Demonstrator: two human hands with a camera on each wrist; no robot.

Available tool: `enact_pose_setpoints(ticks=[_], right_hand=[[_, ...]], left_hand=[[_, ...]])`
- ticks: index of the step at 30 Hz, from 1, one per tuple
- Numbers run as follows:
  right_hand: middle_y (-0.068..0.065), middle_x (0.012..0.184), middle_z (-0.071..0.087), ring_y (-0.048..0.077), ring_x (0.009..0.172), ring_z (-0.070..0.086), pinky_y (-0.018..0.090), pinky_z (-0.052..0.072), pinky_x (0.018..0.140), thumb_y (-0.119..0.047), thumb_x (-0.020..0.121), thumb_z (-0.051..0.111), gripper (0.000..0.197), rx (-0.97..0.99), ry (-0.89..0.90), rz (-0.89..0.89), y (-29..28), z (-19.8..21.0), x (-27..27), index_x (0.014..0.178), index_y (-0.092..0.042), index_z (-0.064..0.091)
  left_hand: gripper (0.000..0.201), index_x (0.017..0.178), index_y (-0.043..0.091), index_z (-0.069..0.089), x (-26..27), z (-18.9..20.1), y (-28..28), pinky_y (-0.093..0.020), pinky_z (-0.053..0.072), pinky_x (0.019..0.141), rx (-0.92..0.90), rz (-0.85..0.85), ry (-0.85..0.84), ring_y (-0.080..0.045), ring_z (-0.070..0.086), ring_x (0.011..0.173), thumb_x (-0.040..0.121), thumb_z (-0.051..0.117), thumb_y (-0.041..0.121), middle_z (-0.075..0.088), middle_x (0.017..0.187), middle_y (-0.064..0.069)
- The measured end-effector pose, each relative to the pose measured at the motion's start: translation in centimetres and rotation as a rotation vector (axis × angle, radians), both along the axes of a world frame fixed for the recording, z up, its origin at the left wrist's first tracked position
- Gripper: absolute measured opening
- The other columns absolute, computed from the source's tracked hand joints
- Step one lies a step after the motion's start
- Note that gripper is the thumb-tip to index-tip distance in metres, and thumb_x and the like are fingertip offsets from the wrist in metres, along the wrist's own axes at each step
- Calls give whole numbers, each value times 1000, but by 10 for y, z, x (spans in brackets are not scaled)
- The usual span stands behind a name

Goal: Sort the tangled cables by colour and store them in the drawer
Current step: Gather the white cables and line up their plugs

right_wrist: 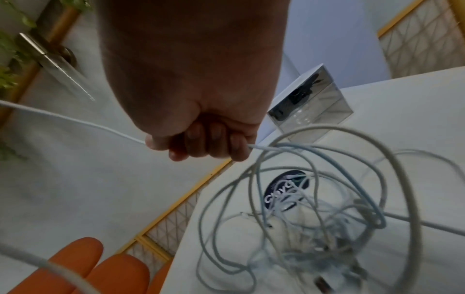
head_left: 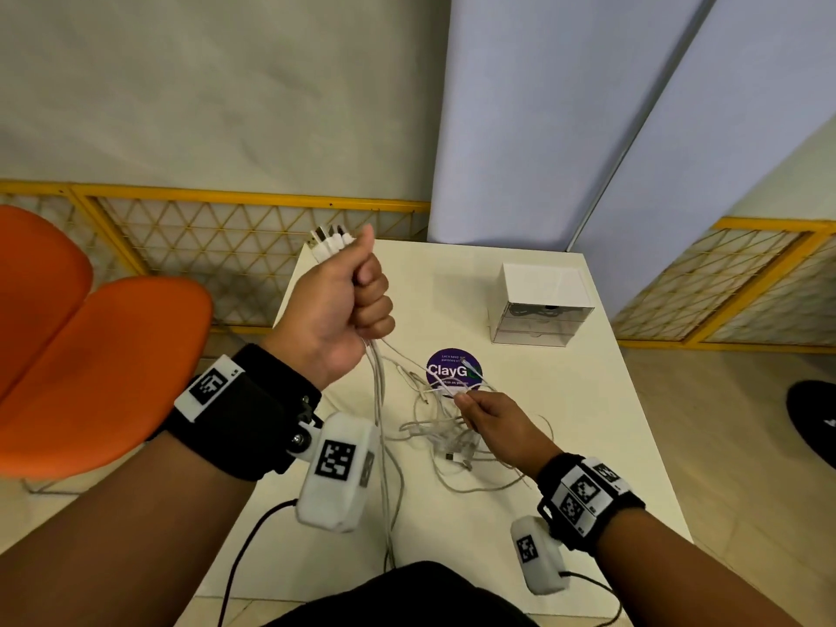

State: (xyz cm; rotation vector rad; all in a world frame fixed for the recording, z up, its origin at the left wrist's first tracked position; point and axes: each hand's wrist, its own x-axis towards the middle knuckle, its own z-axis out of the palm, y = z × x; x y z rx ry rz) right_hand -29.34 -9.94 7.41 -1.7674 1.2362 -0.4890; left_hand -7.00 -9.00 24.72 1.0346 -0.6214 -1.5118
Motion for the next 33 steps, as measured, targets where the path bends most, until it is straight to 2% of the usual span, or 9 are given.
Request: enact_pose_setpoints(ticks=[4, 6, 8, 12, 16, 19, 24, 28, 33], right_hand=[[-8, 61, 48, 2, 57, 43, 24, 37, 62, -37, 103, 45, 43, -48, 53, 84, -5, 16, 16, 67, -13, 50], [-9, 64, 53, 0, 57, 46, 21, 38, 62, -33, 104, 44, 38, -67, 73, 150, -7, 35, 24, 72, -16, 57], [-8, 70, 57, 1, 60, 48, 24, 42, 65, -31, 104, 44, 34, -71, 63, 207, -8, 57, 30, 76, -20, 59], [-5, 74, 60, 9, 70, 51, 35, 45, 73, -28, 102, 46, 29, -69, -60, 267, -16, 95, 31, 76, -25, 61], [20, 78, 56, 22, 73, 47, 37, 41, 71, -40, 96, 50, 33, -5, -161, 318, -22, 102, 27, 82, -15, 65], [8, 68, 41, 22, 65, 34, 34, 31, 64, -41, 99, 49, 46, 30, -190, 269, -21, 94, 18, 74, -3, 50], [-4, 61, 41, 12, 58, 35, 27, 33, 60, -33, 104, 45, 43, 84, -243, 103, -22, 60, 4, 65, -16, 50], [-5, 63, 43, 12, 60, 38, 27, 35, 63, -35, 105, 42, 42, 58, -185, 53, -26, 26, 0, 72, -10, 49], [2, 63, 48, 17, 60, 48, 17, 42, 58, -27, 106, 39, 38, 105, -152, -5, -25, -7, -5, 75, -8, 48]], left_hand=[[29, 72, 13, 67, -6, -6, 10, -21, 13, 41, 57, -167, -235, -8, 13, 40, 89, 66, 37, 22, 52, 6], [24, 90, 11, 77, -8, -15, 14, -23, 14, 43, 91, -205, -351, -10, 16, 44, 86, 72, 34, 43, 58, 1], [25, 101, 11, 78, -9, -26, 15, -23, 16, 43, 126, -187, -455, -11, 19, 46, 85, 76, 31, 66, 83, -8], [40, 107, -2, 69, -13, -40, 15, -21, 14, 43, 193, -300, -590, -10, 19, 45, 93, 68, 35, 53, 88, -13], [44, 90, -7, 66, -15, -35, 17, -19, 16, 41, 186, -381, -665, -8, 20, 41, 97, 63, 37, 35, 57, 1], [36, 73, 5, 59, -10, -22, 17, -21, 16, 41, 140, -333, -715, -9, 20, 38, 93, 69, 34, 29, 50, 4], [43, 62, 22, 40, 10, 9, 18, -24, 11, 45, 7, -198, -540, -12, 15, 43, 85, 75, 28, 24, 56, 2], [52, 63, 25, 27, 15, 25, 20, -28, 6, 46, -118, -151, -331, -11, 8, 44, 80, 76, 26, 14, 59, 1], [41, 57, 23, 34, 17, 38, 22, -22, 9, 41, -273, -101, -74, -10, 8, 40, 74, 72, 22, 12, 55, 5]])
